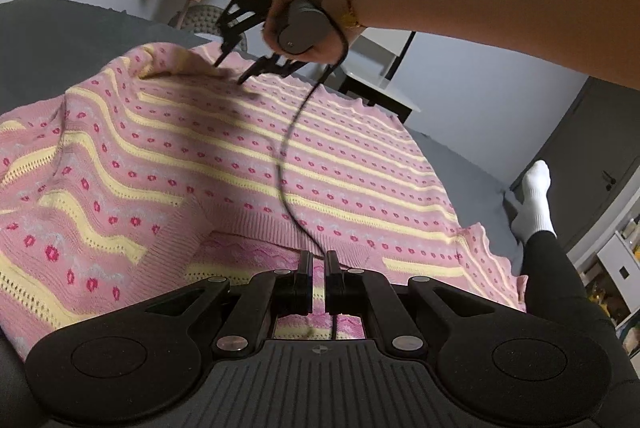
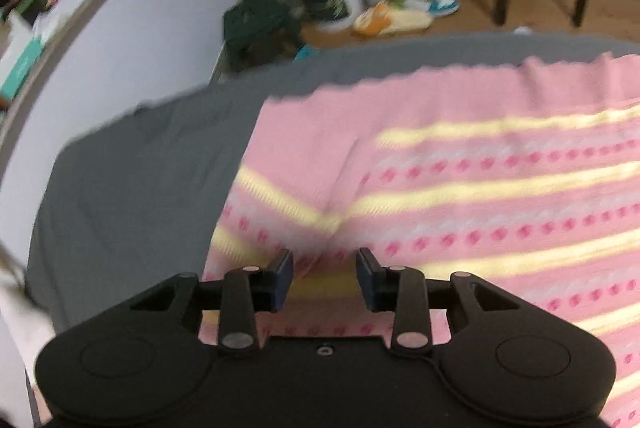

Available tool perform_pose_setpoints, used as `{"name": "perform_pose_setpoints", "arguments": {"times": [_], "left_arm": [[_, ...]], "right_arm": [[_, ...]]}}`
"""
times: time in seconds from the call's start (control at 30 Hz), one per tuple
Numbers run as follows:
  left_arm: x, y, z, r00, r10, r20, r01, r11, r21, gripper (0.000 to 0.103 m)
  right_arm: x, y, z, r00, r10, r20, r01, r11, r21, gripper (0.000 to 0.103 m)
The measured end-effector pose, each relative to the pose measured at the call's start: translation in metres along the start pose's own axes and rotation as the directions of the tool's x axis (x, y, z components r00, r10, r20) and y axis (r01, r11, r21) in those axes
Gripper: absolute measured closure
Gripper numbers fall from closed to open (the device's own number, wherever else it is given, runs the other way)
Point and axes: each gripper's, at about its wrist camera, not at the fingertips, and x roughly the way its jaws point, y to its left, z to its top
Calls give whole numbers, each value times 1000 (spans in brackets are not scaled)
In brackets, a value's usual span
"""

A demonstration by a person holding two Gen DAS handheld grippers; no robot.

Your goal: Fold clothes

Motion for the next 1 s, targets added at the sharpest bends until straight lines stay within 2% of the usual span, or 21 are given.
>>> {"name": "perform_pose_setpoints", "arguments": {"times": [0.1, 0.23, 0.43, 0.47, 0.63, 0.77, 0.8, 0.9, 1.0], "left_arm": [[0, -2, -1, 1000, 0, 3, 0, 1000, 9, 101], [2, -2, -2, 1000, 9, -2, -9, 1000, 8, 101], [3, -3, -3, 1000, 14, -2, -14, 1000, 15, 101], [3, -3, -2, 1000, 13, -1, -13, 1000, 16, 101], [2, -1, -2, 1000, 9, -5, -9, 1000, 8, 101], [-2, 0, 0, 1000, 4, -7, -4, 1000, -4, 101], [-3, 1, 1, 1000, 1, -6, -1, 1000, -8, 101], [-9, 2, 3, 1000, -11, 4, 12, 1000, -22, 101], [-13, 4, 5, 1000, -16, 11, 16, 999, -41, 101]], "right_arm": [[-2, -3, 13, 999, -5, 45, 4, 999, 36, 69], [4, 17, 19, 998, -21, 65, 22, 1000, -9, 69], [27, 37, 19, 979, -195, 62, 199, 978, -66, 69], [31, 40, 18, 976, -210, 65, 214, 974, -74, 71], [30, 67, 20, 972, -201, 120, 220, 959, -177, 97], [30, 88, 22, 968, -189, 162, 226, 939, -258, 97], [29, 94, 23, 970, -177, 169, 219, 938, -271, 97], [24, 108, 43, 989, -20, 146, 48, 981, -190, 97], [35, 132, 60, 991, 63, 118, -46, 989, -142, 98]]}}
